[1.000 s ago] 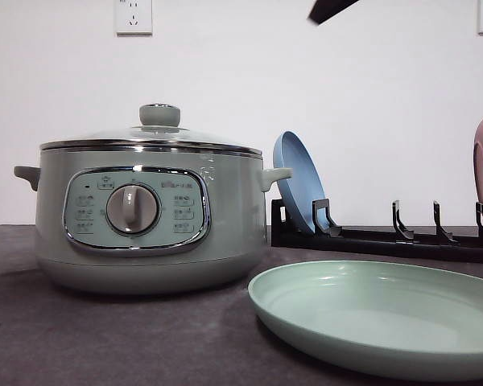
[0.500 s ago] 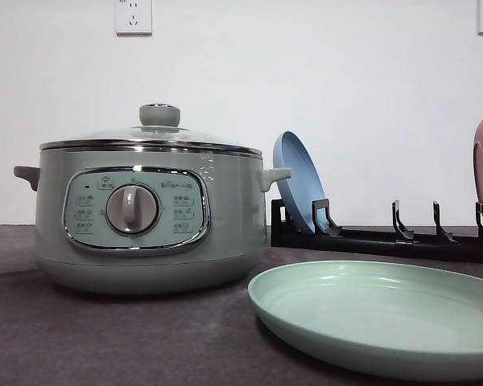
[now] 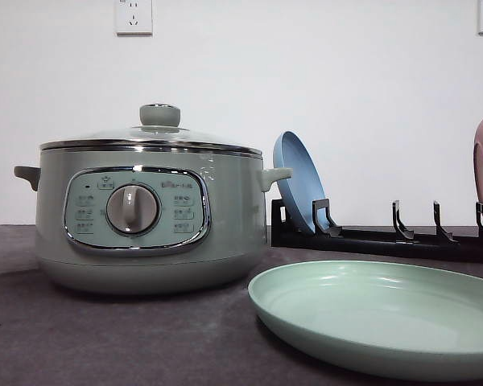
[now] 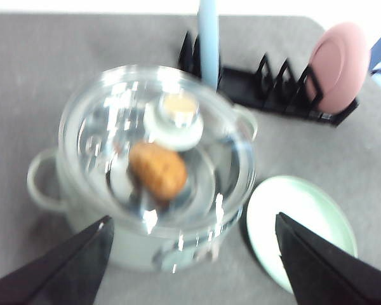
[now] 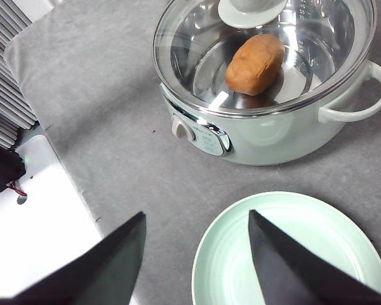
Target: Transfer potato from steamer to green plate
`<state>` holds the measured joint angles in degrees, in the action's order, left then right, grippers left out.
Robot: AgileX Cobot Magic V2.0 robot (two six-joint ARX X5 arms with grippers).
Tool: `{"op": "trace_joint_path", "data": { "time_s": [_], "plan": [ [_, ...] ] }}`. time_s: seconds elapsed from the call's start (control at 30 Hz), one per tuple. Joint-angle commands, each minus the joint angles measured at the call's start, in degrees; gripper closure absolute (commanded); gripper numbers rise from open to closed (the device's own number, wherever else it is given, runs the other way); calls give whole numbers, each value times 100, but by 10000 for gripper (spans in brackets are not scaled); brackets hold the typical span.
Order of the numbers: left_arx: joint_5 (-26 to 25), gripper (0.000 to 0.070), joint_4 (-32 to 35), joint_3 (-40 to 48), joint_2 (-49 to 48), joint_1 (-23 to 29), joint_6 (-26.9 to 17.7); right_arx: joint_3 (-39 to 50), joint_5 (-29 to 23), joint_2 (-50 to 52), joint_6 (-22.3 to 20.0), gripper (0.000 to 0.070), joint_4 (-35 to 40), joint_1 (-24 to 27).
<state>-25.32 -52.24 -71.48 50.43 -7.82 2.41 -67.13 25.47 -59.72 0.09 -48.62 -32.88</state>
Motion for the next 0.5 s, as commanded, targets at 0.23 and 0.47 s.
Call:
{"op": "trace_joint_path", "data": {
  "time_s": [0.23, 0.47],
  "plan": [
    [591, 190, -262, -1777, 1705, -580, -158, -83, -1, -50, -81, 382, 33, -35],
    [1285, 189, -480, -2729, 3012, -1223, -333, -83, -2, -50, -109, 382, 33, -35]
  ]
}}
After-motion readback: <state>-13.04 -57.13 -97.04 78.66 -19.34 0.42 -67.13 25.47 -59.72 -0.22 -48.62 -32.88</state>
